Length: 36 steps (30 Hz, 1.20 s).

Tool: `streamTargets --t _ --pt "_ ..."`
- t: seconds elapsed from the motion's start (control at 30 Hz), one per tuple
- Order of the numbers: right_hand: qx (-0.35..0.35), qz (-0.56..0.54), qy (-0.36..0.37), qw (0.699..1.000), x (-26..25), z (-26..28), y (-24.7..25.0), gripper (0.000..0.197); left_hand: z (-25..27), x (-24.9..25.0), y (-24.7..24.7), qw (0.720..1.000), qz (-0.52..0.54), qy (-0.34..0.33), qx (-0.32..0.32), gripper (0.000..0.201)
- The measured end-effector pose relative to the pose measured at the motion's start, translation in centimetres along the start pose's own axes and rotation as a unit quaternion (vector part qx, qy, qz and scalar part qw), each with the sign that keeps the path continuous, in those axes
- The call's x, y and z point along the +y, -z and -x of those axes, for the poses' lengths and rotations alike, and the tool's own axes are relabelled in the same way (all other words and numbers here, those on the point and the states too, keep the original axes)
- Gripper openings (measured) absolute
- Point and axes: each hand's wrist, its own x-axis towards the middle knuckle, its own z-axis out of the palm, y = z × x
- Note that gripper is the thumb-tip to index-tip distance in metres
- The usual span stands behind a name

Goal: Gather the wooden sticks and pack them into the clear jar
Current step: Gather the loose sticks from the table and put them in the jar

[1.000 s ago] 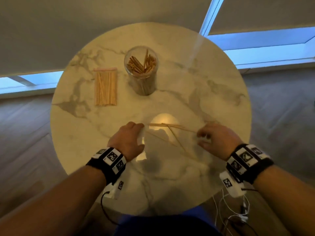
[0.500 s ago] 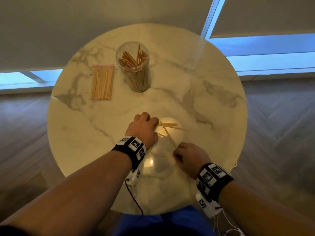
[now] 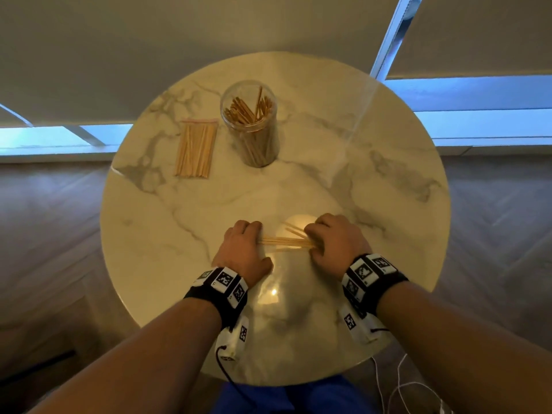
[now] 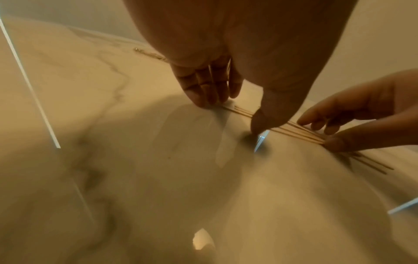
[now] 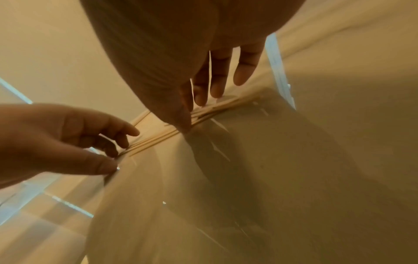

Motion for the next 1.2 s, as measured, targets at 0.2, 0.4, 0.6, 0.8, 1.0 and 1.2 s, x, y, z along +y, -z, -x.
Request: streamTargets --t 0.2,0.4,0.6,0.8,1.0,1.2 --pt "-0.046 0.019 0.058 0.997 -1.9 -1.1 -0.1 0.029 -0.9 1.5 -0.3 0.996 0.078 -0.019 0.028 0.034" --pt "-0.094 0.125 0.065 0.986 -4.5 -1.3 0.4 0.031 0.0 0.4 -1.0 0.963 0.253 0.01 0.092 0.039" --pt "-0.084 0.153 0.055 0.983 -5.7 -1.4 0.3 0.028 1.4 -2.2 -0.1 0.941 0.302 0.078 0.131 0.033" --pt "-0.079 0.09 0.013 0.993 -5.5 -2.5 1.0 0.027 2.3 -2.5 0.3 0.929 0.336 0.114 0.104 0.029" --pt "-0.06 -0.036 -0.081 0.994 -4.1 -3.1 2.0 0.012 1.3 -0.2 -0.4 0.864 0.467 0.183 -0.049 0.028" --pt "-0.038 -0.221 -0.062 0.973 -4.6 -3.0 2.6 0.014 0.3 2.9 0.2 0.721 0.649 0.195 -0.143 0.017"
